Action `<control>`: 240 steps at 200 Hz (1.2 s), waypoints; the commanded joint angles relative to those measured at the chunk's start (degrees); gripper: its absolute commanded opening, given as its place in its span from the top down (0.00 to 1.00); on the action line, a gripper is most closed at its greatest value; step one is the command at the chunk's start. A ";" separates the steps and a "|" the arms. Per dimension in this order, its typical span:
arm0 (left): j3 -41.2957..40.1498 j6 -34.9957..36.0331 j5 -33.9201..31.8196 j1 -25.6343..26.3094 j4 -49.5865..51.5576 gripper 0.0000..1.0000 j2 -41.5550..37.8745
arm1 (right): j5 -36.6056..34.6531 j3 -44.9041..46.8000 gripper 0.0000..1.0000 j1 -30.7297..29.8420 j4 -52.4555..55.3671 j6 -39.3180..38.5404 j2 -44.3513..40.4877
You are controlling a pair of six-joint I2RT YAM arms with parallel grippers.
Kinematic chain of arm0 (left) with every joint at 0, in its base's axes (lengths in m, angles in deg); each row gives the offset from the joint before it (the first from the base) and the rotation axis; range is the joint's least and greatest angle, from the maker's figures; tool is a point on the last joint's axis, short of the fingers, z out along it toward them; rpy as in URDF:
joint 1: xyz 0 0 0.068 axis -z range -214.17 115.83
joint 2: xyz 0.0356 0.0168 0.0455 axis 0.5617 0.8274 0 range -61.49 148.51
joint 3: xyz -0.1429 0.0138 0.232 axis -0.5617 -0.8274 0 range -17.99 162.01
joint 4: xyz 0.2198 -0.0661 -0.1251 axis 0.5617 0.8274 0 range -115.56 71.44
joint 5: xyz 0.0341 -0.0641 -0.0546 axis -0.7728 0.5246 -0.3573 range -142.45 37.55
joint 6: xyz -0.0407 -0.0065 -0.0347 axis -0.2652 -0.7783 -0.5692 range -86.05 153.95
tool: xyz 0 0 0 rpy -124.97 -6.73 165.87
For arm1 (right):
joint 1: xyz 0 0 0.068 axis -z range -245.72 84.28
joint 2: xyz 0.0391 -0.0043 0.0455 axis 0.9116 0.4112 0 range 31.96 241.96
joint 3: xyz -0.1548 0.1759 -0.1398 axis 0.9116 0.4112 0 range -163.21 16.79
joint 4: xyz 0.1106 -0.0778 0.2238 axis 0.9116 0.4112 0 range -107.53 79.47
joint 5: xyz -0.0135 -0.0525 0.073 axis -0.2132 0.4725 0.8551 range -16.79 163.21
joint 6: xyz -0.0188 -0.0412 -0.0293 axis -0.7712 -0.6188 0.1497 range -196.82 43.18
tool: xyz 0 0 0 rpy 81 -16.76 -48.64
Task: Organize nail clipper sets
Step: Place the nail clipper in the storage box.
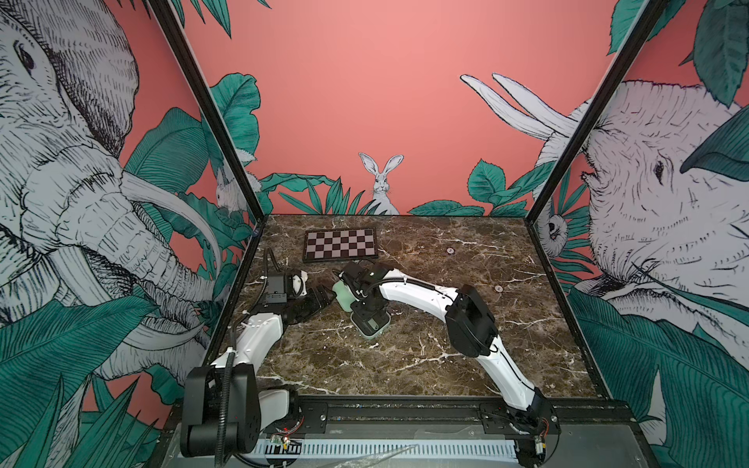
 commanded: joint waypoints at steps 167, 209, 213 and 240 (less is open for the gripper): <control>-1.41 0.34 0.47 -0.23 -0.15 0.20 -0.96 | 2.80 -5.25 0.88 0.73 1.94 2.69 3.88; -1.41 0.37 0.46 -0.25 -0.06 0.20 -1.01 | 3.16 -4.22 0.89 0.75 1.76 2.72 5.66; -1.36 0.39 0.53 -0.29 -0.05 0.20 -0.94 | 3.03 -3.93 0.89 0.68 1.69 2.72 5.75; -1.37 0.26 0.37 -0.27 -0.06 0.20 -1.07 | 2.41 -1.82 0.89 0.74 1.01 3.04 5.42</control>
